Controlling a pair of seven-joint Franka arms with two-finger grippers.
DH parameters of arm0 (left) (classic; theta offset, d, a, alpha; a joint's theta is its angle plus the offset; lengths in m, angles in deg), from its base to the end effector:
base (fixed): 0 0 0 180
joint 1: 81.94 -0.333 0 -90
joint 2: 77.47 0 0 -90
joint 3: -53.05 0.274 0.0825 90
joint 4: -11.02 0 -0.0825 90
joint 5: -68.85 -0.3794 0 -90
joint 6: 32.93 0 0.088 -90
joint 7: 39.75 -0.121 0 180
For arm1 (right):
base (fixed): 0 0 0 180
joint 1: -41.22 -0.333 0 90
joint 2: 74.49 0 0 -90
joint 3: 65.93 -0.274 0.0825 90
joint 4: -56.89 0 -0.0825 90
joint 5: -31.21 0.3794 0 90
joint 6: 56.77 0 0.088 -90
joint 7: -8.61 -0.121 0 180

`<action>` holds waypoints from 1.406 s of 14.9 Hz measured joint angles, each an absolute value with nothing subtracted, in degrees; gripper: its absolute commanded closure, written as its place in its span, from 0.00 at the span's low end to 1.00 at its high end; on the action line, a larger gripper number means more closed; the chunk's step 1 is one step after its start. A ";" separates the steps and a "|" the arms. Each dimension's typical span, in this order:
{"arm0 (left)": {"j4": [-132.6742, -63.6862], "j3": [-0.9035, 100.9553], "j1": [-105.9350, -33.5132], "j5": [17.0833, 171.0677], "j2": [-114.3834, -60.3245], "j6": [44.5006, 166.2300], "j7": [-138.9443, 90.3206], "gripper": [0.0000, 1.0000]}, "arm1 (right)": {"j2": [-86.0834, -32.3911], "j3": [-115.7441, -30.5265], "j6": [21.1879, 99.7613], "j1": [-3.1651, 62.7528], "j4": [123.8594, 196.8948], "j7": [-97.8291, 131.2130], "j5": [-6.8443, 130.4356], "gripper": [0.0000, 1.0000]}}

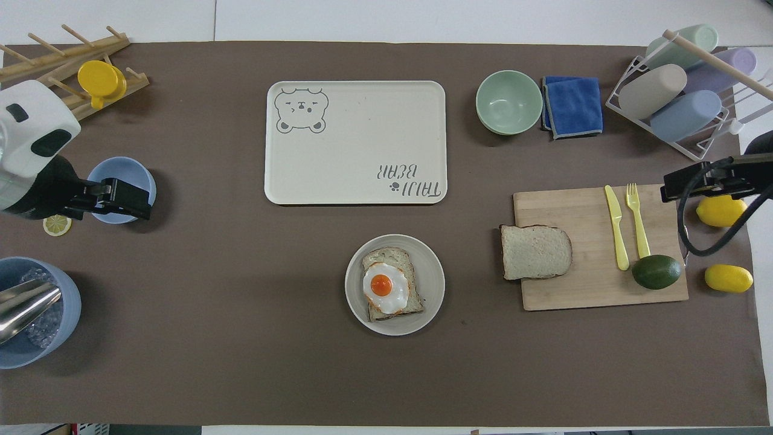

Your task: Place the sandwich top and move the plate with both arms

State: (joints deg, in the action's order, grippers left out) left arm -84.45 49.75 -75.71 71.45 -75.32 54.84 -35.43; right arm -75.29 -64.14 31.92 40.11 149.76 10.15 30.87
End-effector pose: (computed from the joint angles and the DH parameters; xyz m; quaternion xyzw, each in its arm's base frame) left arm 0.5233 -0.0940 0.5414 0.9976 -0.0451 -0.0507 0.0156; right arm 0.5415 -0.0072 0.5509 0.9995 0.0075 -0.0295 0.0022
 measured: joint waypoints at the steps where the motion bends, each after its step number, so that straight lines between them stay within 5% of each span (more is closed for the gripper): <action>1: -84.45 49.75 -75.71 71.45 -75.32 54.84 -35.43 0.00 | -75.29 -64.14 31.91 40.11 149.76 10.15 30.87 0.00; 12: -84.45 49.75 -75.71 71.45 -75.32 54.84 -35.43 0.00 | -75.57 -64.18 32.31 39.18 150.59 10.13 30.96 0.00; 17: -84.45 49.75 -75.71 71.45 -75.32 54.84 -35.43 0.00 | -76.61 -64.69 44.04 25.46 163.68 -4.76 30.68 0.00; 21: -84.45 49.75 -75.71 71.45 -75.32 54.84 -35.43 0.00 | -68.67 -65.01 51.66 15.68 168.78 -18.41 24.45 0.00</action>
State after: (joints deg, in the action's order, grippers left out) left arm -84.45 49.75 -75.71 71.45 -75.32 54.84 -35.43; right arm -68.67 -65.01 51.66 15.68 168.78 -18.41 24.45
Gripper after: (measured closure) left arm 0.000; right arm 0.000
